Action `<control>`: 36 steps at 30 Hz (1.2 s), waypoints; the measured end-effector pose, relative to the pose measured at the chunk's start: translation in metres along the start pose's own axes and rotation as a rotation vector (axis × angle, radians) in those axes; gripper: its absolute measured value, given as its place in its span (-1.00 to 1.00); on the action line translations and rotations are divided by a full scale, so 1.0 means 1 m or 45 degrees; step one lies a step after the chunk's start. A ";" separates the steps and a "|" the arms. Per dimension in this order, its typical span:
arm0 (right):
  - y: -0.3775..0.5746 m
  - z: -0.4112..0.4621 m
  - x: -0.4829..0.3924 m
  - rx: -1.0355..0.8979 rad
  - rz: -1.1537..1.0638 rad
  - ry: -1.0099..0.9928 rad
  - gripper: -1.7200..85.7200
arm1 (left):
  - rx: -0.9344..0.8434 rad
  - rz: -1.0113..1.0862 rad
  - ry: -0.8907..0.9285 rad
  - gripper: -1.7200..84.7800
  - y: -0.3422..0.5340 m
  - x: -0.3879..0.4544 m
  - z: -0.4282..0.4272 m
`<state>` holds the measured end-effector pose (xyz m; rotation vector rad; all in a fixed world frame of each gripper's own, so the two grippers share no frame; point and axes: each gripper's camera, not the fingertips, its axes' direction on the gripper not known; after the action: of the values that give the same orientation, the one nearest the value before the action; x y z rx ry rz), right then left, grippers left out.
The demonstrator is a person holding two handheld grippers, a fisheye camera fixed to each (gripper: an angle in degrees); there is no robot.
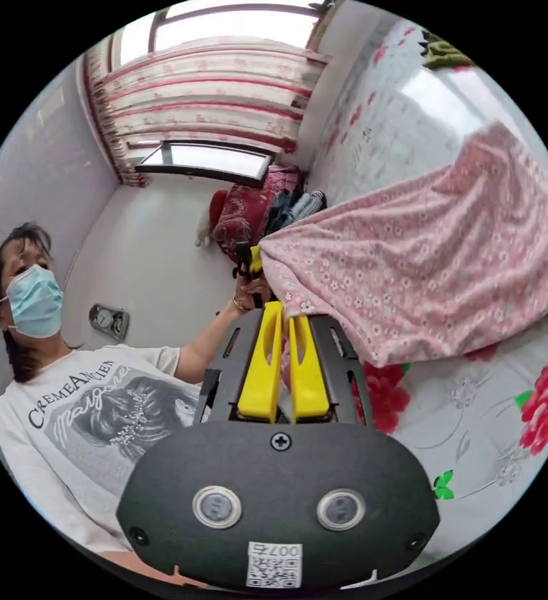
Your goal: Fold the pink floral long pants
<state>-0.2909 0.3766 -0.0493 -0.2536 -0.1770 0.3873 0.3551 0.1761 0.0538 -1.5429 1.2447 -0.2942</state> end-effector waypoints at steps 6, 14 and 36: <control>-0.045 -0.066 -0.257 -0.027 -0.961 0.168 -0.97 | 0.244 0.641 -0.130 -0.98 -0.003 0.248 -0.056; 0.069 -0.073 -0.401 -0.136 -1.344 0.244 -0.97 | 0.379 0.783 -0.290 -0.98 0.133 0.403 -0.047; -0.058 0.018 -0.397 -0.201 -1.339 0.281 -0.97 | 0.779 0.761 -0.398 -0.98 0.079 0.386 -0.061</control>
<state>-0.6368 0.1722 -0.0645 -0.3211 -0.1038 -0.6991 0.4304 -0.1624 -0.1437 -0.6271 1.1610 -0.0264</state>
